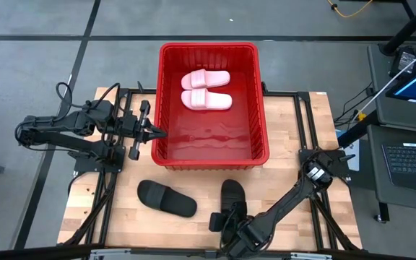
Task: Pick and place slides into bin
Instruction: Put the right black slide into the bin
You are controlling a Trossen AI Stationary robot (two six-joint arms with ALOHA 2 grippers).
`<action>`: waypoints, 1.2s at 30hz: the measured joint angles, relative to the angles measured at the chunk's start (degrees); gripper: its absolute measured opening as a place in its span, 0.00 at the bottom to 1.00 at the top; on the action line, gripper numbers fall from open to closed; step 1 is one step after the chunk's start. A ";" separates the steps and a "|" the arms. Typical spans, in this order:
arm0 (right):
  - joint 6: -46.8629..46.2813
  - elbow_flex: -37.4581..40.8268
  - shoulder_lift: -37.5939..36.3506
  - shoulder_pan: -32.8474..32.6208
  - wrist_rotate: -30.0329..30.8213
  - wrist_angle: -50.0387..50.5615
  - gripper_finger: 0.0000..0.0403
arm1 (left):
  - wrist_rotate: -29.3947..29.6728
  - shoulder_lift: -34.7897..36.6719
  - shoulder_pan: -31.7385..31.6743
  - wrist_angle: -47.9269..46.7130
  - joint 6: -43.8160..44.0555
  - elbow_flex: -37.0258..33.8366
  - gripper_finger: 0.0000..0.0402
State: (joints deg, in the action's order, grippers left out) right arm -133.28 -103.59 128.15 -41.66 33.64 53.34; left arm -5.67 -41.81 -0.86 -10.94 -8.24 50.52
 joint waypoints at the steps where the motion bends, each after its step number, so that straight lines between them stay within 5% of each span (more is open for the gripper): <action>1: 0.01 0.00 0.23 0.28 0.09 0.02 0.29 | 0.00 0.01 0.00 0.00 -0.01 0.00 0.01; 21: -0.11 -0.07 3.33 4.34 0.40 1.37 0.29 | 0.00 0.00 0.01 -0.02 -0.03 0.00 0.00; 30: 0.20 -0.07 3.35 4.38 -0.57 1.14 0.04 | 0.00 0.00 0.02 -0.02 -0.03 0.00 0.00; 36: 1.20 -0.07 3.35 4.09 -0.78 -0.88 0.02 | 0.00 -0.01 0.02 -0.04 -0.03 0.00 0.01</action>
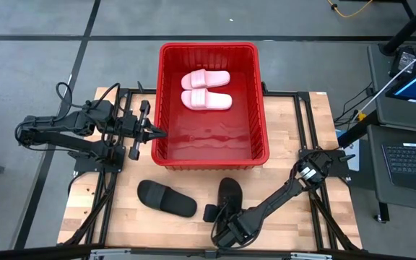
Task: Pick and place slides into bin
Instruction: Put the right black slide into the bin
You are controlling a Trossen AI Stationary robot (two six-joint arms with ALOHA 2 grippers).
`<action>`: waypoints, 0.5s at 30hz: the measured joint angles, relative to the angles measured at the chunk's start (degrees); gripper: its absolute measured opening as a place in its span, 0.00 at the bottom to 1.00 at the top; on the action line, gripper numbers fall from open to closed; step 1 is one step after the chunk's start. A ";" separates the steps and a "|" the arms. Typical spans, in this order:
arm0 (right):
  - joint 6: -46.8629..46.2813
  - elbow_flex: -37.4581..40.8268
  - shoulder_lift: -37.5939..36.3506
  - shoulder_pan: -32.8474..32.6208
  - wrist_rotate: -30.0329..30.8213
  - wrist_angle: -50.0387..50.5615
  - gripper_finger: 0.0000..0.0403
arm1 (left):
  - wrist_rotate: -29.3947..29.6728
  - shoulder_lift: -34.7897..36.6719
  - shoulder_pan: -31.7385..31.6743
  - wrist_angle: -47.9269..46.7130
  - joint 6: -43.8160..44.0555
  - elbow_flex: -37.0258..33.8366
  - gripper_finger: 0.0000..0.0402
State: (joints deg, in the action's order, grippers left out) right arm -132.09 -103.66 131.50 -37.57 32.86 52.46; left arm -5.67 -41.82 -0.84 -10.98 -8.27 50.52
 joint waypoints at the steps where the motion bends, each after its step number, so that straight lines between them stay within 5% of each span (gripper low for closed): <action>1: 1.13 0.00 0.01 -0.13 -0.04 -0.58 0.02 | 0.00 0.02 -0.02 0.02 0.00 0.00 0.01; 15: 20.05 -1.56 0.15 -3.62 -6.71 -6.40 0.02 | 0.01 0.00 -0.01 0.00 0.00 0.00 0.00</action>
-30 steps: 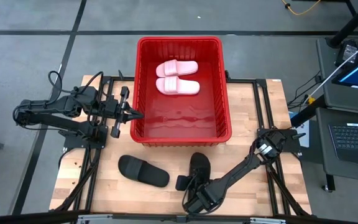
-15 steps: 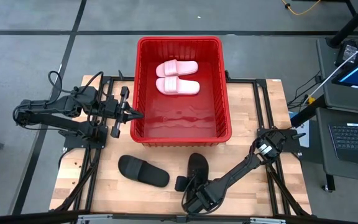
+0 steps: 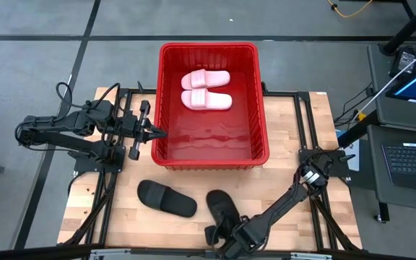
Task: Pick and place slides into bin
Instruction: Put the right black slide into the bin
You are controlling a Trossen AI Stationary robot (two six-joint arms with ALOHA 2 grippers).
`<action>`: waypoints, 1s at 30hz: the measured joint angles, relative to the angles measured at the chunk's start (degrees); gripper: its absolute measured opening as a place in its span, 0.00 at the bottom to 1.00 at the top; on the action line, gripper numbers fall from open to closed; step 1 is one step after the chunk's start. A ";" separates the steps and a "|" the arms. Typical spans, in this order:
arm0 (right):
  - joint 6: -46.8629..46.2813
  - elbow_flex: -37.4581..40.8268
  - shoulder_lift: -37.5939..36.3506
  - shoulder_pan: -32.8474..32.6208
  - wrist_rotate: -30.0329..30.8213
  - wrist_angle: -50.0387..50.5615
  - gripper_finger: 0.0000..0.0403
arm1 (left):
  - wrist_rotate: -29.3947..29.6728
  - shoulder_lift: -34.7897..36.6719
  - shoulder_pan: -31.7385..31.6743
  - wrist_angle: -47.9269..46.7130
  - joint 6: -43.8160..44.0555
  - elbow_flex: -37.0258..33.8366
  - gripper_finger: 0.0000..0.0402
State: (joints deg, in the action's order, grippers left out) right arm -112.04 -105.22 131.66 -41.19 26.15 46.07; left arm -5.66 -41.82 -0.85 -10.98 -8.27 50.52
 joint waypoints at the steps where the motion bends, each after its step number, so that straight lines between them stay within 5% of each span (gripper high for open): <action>1: 1.19 -0.41 0.02 -0.06 -0.23 0.14 0.02 | -0.01 0.02 0.01 0.02 0.00 0.00 0.01; 16: 10.36 -15.23 0.04 -0.17 4.61 15.90 0.02 | 0.00 0.02 0.00 0.02 0.07 0.00 0.00; 30: 21.11 -27.52 -0.07 -2.25 20.88 21.09 0.01 | 0.01 0.00 -0.01 0.02 1.05 0.00 0.00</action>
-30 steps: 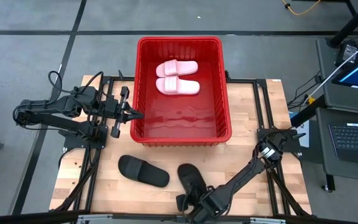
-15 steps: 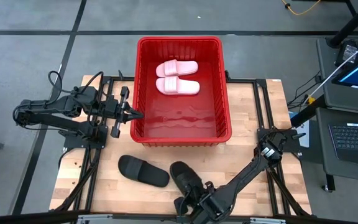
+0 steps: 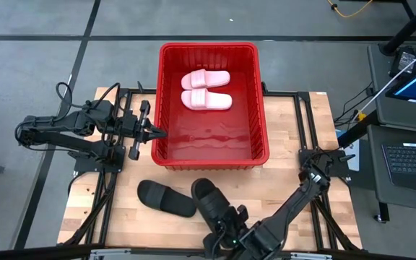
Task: Pick and place slides into bin
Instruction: Put the right black slide into the bin
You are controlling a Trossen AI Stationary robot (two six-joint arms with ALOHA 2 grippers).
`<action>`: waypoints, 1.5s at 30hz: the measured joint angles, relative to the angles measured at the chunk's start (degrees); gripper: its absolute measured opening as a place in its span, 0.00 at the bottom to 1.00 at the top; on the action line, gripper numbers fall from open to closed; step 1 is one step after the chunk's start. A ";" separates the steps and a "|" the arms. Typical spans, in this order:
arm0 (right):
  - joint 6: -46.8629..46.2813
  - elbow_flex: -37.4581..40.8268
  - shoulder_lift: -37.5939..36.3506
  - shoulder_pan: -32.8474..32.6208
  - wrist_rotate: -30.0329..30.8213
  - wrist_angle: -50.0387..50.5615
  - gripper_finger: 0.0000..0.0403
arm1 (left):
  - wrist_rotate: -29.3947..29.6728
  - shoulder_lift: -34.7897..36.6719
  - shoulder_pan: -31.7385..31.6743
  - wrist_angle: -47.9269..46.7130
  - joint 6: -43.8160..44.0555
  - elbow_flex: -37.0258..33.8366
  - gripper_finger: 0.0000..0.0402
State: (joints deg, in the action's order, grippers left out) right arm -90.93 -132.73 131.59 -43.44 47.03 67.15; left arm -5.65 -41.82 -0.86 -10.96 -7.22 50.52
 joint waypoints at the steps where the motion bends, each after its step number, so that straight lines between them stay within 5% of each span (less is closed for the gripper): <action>1: 1.25 -1.05 0.00 -0.15 1.50 0.25 0.01 | 0.00 0.00 0.02 0.00 0.00 0.00 0.00; 11: 10.92 -2.23 -1.99 -0.66 11.63 0.23 0.01 | 0.00 0.02 0.01 0.04 0.52 0.00 0.00; 21: 22.50 -2.26 -3.05 0.62 27.86 -0.19 0.01 | 0.01 0.00 0.02 0.02 0.66 0.00 0.01; 45: 53.62 -2.29 -15.02 5.51 30.90 -4.38 0.01 | 0.63 0.00 0.00 0.47 1.97 0.00 0.01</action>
State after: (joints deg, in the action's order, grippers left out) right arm -37.31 -135.02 116.57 -37.93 77.93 62.78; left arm -5.02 -41.82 -0.86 -10.49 -5.26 50.52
